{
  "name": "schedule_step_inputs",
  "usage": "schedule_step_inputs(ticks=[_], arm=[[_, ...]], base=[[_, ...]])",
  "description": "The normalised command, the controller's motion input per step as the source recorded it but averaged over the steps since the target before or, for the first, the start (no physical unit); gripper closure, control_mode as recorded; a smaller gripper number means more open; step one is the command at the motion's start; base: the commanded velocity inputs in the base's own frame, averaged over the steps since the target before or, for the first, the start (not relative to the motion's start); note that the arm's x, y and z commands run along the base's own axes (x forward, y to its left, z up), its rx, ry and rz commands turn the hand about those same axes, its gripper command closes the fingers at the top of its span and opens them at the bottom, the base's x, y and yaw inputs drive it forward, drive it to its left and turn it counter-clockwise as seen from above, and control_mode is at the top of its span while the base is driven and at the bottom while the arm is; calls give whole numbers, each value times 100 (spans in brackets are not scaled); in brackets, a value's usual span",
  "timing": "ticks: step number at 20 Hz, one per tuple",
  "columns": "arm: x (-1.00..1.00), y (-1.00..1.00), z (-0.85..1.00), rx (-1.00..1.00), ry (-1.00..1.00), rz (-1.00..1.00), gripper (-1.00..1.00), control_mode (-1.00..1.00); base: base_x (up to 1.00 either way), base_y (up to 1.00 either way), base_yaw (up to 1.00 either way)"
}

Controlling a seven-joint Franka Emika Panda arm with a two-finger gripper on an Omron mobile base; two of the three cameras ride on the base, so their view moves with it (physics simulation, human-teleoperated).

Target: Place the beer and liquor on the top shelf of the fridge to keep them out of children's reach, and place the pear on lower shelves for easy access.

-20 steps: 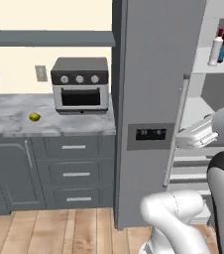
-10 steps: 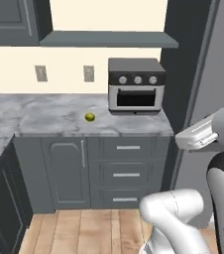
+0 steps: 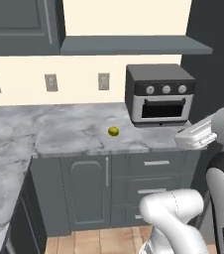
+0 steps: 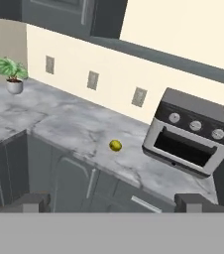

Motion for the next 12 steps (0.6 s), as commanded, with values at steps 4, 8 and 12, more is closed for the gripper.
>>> schedule_step_inputs(ticks=[4, 8, 12], arm=[[0, 0, 0, 0, 0, 0, -100, 100], [0, 0, 0, 0, 0, 0, -100, 100], [0, 0, 0, 0, 0, 0, -100, 100]], base=[[70, 45, -26], [65, 48, -26], [60, 50, -26]])
